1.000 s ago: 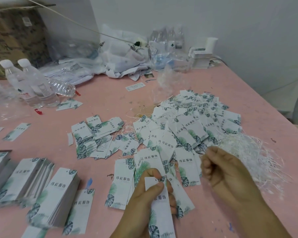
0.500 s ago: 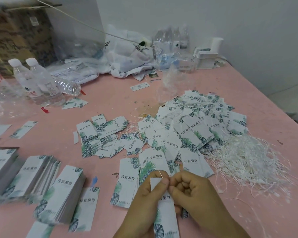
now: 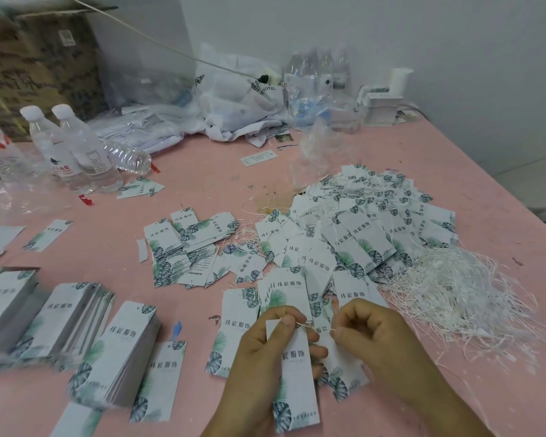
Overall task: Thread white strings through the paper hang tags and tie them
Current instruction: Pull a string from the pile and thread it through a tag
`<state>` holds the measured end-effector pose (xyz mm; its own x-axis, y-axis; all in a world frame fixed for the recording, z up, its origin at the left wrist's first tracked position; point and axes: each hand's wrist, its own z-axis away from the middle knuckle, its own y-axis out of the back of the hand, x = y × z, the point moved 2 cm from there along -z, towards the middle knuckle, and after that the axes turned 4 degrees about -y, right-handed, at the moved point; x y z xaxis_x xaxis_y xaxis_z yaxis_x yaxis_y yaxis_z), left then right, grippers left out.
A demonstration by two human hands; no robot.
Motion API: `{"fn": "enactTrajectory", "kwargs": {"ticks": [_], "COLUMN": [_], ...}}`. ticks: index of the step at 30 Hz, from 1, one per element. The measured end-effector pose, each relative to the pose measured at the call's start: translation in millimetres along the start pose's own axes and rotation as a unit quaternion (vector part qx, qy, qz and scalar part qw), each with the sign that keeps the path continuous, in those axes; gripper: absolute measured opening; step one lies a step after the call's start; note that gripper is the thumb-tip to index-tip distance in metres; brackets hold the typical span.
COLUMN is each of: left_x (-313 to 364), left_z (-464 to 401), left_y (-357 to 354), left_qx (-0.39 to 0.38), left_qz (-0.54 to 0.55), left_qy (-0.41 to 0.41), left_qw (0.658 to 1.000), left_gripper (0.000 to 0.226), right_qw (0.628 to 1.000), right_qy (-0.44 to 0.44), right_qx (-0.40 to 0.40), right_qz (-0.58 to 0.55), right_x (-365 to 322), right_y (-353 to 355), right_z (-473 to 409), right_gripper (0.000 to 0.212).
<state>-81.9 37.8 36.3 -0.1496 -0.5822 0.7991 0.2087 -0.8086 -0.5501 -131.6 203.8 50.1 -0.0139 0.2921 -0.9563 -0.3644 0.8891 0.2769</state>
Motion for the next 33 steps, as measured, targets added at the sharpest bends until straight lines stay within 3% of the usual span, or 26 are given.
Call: {"fn": "enactTrajectory", "kwargs": {"ticks": [4, 9, 16, 23, 25, 29, 31, 33], "left_x": [0, -4, -5, -6, -6, -5, -8, -11], "left_z": [1, 4, 6, 3, 1, -1, -2, -1], "left_y": [-1, -3, -7, -5, -4, 0, 2, 2], "left_qx": [-0.011, -0.038, -0.062, -0.054, -0.033, -0.008, 0.001, -0.011], "left_qz": [-0.028, -0.074, -0.029, -0.104, -0.108, -0.057, -0.08, -0.119], "left_qy": [0.014, 0.019, 0.086, 0.047, 0.031, 0.007, 0.002, -0.015], "left_qw": [0.999, 0.996, 0.994, 0.992, 0.993, 0.998, 0.997, 0.993], "left_gripper": [0.018, 0.028, 0.033, 0.025, 0.018, 0.039, 0.044, 0.036], "right_qw": [0.989, 0.973, 0.978, 0.975, 0.983, 0.985, 0.986, 0.986], "right_qy": [0.099, 0.176, 0.155, 0.156, 0.117, 0.098, 0.1, 0.109], "right_qx": [0.085, 0.095, 0.119, 0.124, 0.124, 0.14, 0.137, 0.128], "right_qz": [0.073, 0.118, 0.076, 0.099, 0.062, 0.003, -0.007, -0.003], "right_x": [-7, -9, -3, 0, 1, -1, -3, -5], "right_y": [-7, -32, -29, -31, -31, -27, -28, -30], "right_z": [4, 10, 4, 3, 3, 5, 6, 7], "right_gripper": [0.019, 0.02, 0.021, 0.004, 0.012, 0.023, 0.027, 0.025]}}
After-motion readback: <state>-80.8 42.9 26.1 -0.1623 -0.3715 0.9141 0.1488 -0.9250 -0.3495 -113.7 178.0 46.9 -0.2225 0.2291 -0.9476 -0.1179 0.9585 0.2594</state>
